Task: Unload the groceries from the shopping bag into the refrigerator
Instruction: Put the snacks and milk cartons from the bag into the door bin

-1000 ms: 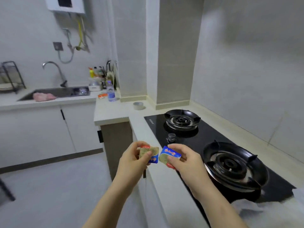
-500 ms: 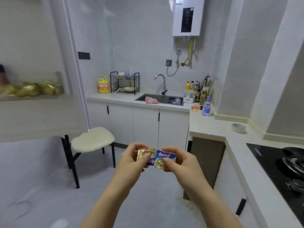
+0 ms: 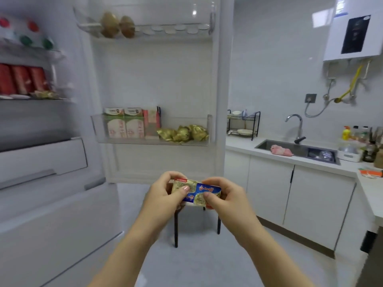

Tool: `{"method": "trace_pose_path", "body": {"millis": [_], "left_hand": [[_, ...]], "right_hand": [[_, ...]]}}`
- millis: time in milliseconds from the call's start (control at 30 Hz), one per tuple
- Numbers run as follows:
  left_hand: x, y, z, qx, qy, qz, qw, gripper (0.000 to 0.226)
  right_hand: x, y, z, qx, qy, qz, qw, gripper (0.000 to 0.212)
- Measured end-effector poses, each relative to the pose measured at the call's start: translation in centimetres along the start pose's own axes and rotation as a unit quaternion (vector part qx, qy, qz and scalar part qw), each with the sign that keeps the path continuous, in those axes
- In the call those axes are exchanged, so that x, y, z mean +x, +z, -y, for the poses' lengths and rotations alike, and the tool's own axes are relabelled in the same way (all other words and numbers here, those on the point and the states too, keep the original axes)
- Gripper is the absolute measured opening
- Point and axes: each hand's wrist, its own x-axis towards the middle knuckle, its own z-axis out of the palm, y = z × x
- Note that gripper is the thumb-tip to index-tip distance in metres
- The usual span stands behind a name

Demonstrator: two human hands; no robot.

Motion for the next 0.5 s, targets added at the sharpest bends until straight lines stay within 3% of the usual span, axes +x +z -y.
{"method": "trace_pose_path", "body": {"millis": [233, 500], "left_hand": [[3.7, -8.7, -1.6, 0.070, 0.036, -0.096, 0.992, 0.015], [9.6, -13.4, -4.6, 0.136, 0.097, -0.154, 0.974, 0.016]], "right_hand": [[6.3, 7.5, 3.8, -0.018, -0.106, 0.053, 0.993, 0.033], [14.0, 11.1, 7.5, -0.012, -0.196, 0.066, 0.978, 0.025]]}}
